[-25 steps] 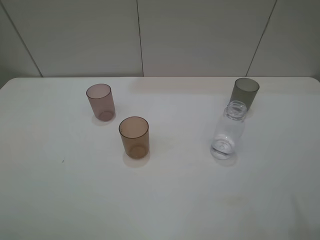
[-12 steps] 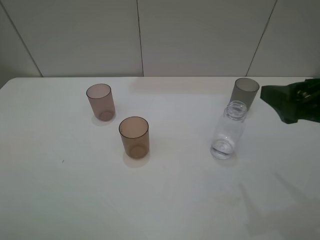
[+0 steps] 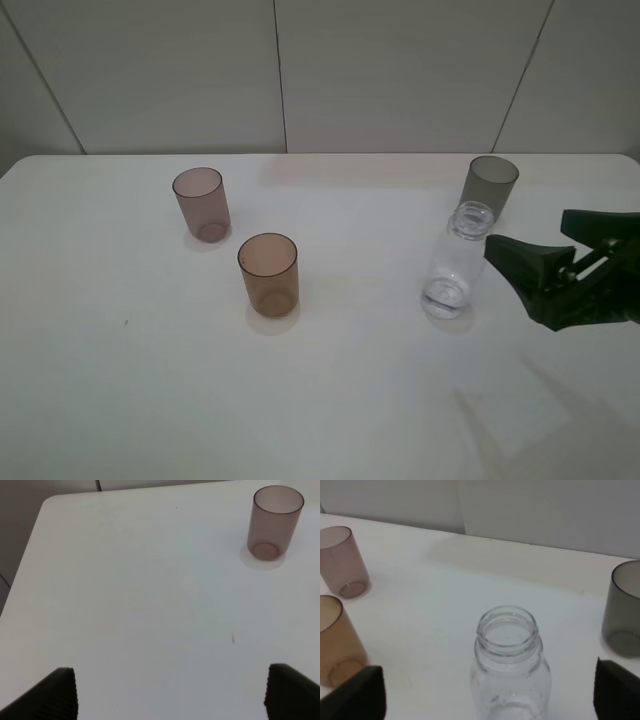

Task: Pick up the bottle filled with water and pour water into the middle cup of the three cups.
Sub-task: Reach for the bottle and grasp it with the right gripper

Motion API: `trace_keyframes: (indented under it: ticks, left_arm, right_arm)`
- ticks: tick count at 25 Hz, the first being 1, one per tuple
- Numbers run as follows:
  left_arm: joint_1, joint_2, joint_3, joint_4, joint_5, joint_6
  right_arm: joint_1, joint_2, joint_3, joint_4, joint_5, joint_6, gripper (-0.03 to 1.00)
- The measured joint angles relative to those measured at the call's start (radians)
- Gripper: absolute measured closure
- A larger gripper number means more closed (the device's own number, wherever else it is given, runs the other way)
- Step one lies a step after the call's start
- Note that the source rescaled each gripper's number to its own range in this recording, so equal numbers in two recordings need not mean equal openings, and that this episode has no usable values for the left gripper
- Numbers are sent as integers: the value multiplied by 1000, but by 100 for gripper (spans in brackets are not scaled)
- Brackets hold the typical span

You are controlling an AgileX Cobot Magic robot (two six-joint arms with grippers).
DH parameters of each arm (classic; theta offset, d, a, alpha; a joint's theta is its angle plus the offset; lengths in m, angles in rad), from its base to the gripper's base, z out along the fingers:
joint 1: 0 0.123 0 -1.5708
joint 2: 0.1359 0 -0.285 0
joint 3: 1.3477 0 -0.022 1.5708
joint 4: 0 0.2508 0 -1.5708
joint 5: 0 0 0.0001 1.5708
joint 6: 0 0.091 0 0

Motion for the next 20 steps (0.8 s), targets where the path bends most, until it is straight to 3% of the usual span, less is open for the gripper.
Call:
trace_keyframes:
  ticks: [4,6,15,20]
  left_arm:
    - [0,0,0,0,0,0]
    - [0,0,0,0,0,0]
    - [0,0,0,0,0,0]
    - [0,0,0,0,0,0]
  right_arm:
    - [0,75,0,0,-13,1,16]
    - [0,123,11,1,-63,20,16]
    - [0,434,77,-3,-374,99,16]
    - [0,667,97,-3,-653,100,16]
